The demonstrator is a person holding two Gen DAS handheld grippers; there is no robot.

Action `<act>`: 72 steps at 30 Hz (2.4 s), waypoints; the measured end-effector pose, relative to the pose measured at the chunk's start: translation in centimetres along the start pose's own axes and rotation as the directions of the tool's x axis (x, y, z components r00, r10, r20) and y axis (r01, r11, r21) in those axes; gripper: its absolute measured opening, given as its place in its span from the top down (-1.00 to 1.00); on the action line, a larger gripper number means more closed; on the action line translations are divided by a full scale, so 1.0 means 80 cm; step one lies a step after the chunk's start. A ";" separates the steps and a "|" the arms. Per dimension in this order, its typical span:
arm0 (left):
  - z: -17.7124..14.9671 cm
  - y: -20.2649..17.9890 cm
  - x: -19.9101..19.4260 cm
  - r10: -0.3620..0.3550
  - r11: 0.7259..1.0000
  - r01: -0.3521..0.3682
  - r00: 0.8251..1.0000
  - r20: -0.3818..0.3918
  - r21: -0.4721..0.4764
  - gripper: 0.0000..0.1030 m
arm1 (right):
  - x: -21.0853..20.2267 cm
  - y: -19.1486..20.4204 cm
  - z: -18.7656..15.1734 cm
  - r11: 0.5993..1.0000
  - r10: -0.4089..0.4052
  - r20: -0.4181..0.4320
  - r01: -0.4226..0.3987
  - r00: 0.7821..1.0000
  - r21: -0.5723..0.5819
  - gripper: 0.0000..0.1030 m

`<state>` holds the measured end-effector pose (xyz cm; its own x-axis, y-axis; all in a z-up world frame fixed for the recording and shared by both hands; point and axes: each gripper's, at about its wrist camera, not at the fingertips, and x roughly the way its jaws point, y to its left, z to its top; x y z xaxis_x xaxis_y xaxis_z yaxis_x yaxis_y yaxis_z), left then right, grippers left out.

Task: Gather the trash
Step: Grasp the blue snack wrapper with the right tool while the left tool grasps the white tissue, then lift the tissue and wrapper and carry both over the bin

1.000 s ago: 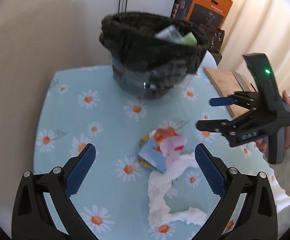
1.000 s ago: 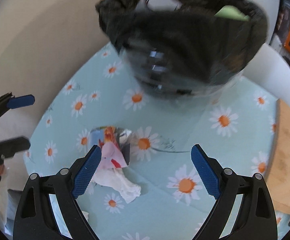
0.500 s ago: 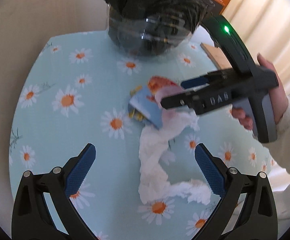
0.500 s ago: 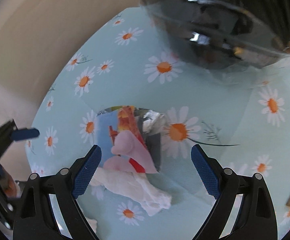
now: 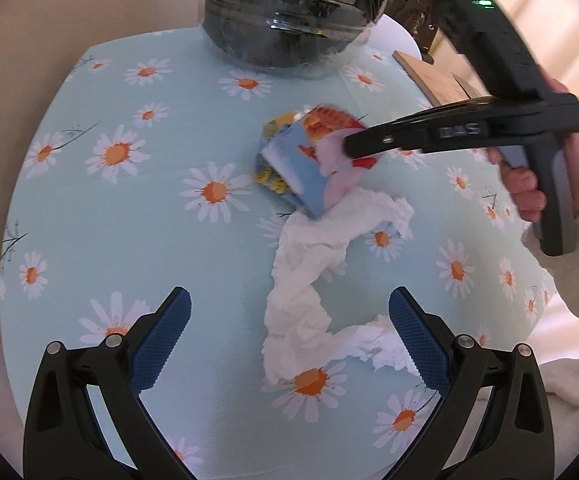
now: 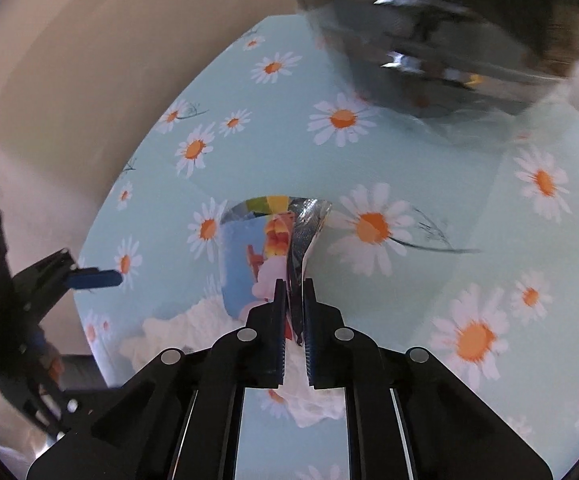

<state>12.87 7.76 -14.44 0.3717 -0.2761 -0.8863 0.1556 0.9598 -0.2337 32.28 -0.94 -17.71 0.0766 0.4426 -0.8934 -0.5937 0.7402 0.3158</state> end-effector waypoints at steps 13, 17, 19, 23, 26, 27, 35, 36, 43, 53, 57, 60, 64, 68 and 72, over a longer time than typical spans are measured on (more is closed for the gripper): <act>0.011 -0.024 0.045 -0.038 0.996 0.044 0.996 -0.079 0.082 -0.88 | -0.101 -0.072 -0.063 0.982 -0.061 0.100 0.042 0.993 0.185 0.86; 0.009 -0.029 0.051 -0.028 0.995 0.036 0.996 -0.085 0.097 -0.88 | -0.115 -0.079 -0.086 0.977 -0.070 0.114 0.045 0.991 0.209 0.86; 0.006 -0.034 0.052 -0.024 0.991 0.034 0.996 -0.083 0.127 -0.81 | -0.123 -0.082 -0.096 0.974 -0.086 0.122 0.058 0.989 0.218 0.85; 0.000 -0.038 0.059 0.000 0.987 0.018 0.994 -0.108 0.161 -0.42 | -0.133 -0.084 -0.114 0.969 -0.103 0.141 0.067 0.985 0.239 0.85; 0.008 -0.030 0.059 -0.032 0.993 0.049 0.988 -0.154 0.108 0.70 | -0.142 -0.087 -0.130 0.963 -0.110 0.149 0.068 0.983 0.260 0.85; 0.011 -0.025 0.061 -0.044 0.994 0.059 0.984 -0.173 0.087 0.69 | -0.143 -0.087 -0.135 0.961 -0.111 0.152 0.067 0.982 0.267 0.85; 0.014 -0.033 0.059 0.043 0.990 -0.013 0.978 -0.205 0.143 0.72 | -0.154 -0.083 -0.166 0.951 -0.124 0.176 0.066 0.977 0.303 0.84; 0.015 -0.034 0.055 0.049 0.990 -0.021 0.978 -0.201 0.139 0.72 | -0.156 -0.082 -0.168 0.950 -0.127 0.181 0.067 0.975 0.304 0.84; 0.029 -0.042 0.014 0.093 0.988 -0.074 0.986 -0.138 0.134 0.72 | -0.180 -0.070 -0.173 0.950 -0.177 0.218 0.108 0.960 0.292 0.84; 0.053 -0.047 -0.064 0.121 0.980 -0.111 0.992 -0.048 0.165 0.72 | -0.230 -0.043 -0.147 0.952 -0.262 0.269 0.203 0.927 0.229 0.85; 0.068 -0.049 -0.087 0.141 0.976 -0.135 0.990 -0.025 0.172 0.72 | -0.253 -0.036 -0.131 0.949 -0.286 0.300 0.226 0.910 0.219 0.85; 0.084 -0.052 -0.101 0.157 0.971 -0.154 0.988 -0.006 0.182 0.72 | -0.269 -0.033 -0.117 0.947 -0.305 0.321 0.247 0.897 0.207 0.85; 0.109 -0.054 -0.118 0.183 0.967 -0.183 0.983 0.019 0.179 0.72 | -0.286 -0.033 -0.100 0.944 -0.319 0.349 0.263 0.881 0.200 0.85; 0.134 -0.059 -0.129 0.177 0.963 -0.185 0.983 0.056 0.195 0.72 | -0.300 -0.035 -0.083 0.941 -0.335 0.382 0.282 0.861 0.188 0.84; 0.159 -0.064 -0.141 0.186 0.956 -0.201 0.978 0.089 0.213 0.72 | -0.308 -0.039 -0.067 0.940 -0.338 0.397 0.289 0.853 0.179 0.85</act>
<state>19.49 5.32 1.80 0.4738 -0.0957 -0.8754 0.2691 0.9622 0.0404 27.96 -16.85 1.64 0.5840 0.3289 -0.7422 -0.3927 0.9146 0.0963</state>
